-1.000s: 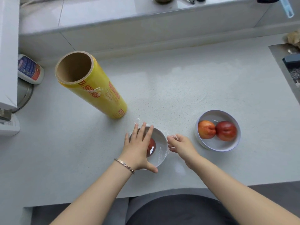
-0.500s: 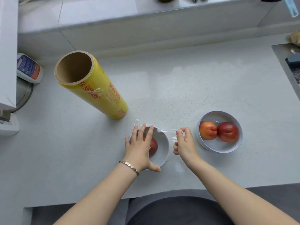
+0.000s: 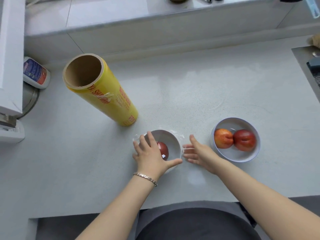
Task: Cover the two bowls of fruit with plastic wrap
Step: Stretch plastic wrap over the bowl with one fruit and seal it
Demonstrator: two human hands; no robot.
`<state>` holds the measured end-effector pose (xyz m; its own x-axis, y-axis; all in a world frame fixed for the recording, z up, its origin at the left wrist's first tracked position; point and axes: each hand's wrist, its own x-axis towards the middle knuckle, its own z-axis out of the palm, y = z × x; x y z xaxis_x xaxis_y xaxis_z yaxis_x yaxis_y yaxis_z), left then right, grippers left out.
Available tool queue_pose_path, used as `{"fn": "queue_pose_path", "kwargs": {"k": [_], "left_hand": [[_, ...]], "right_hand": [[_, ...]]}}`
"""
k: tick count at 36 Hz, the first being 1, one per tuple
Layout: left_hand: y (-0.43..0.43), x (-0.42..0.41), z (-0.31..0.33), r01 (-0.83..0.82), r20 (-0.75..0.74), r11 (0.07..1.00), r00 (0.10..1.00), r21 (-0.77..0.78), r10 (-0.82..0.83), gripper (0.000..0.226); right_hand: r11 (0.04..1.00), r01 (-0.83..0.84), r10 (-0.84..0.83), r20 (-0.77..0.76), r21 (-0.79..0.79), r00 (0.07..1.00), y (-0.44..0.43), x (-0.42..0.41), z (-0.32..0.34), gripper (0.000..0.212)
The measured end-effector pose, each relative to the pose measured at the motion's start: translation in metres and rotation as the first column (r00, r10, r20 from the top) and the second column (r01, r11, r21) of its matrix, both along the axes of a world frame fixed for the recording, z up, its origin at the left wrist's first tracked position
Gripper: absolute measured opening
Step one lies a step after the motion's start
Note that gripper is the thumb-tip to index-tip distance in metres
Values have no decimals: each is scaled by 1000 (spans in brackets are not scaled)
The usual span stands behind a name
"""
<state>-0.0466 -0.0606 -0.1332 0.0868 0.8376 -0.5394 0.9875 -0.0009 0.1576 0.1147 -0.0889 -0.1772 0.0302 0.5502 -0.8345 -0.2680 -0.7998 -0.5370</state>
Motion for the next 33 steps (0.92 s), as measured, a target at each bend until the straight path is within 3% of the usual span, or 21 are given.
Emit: {"fn": "queue_pose_path", "kwargs": {"k": [3, 9, 13, 23, 33], "left_hand": [[1, -3, 3, 4, -6, 1000, 1000, 8, -4, 138], [5, -16, 3, 375, -41, 927, 926, -12, -375, 141], [3, -14, -2, 358, -33, 934, 933, -19, -358, 142], [6, -8, -2, 331, -81, 943, 941, 22, -329, 144], [9, -8, -3, 352, -73, 935, 934, 32, -349, 144]], "right_hand": [[993, -93, 93, 13, 79, 996, -12, -3, -1, 30], [978, -94, 79, 85, 187, 993, -7, -14, -5, 16], [974, -90, 67, 116, 208, 991, -3, -17, -3, 19], [921, 119, -202, 195, 370, 960, 0, -28, 7, 23], [937, 178, -280, 341, 301, 897, 6, -18, -1, 25]]}}
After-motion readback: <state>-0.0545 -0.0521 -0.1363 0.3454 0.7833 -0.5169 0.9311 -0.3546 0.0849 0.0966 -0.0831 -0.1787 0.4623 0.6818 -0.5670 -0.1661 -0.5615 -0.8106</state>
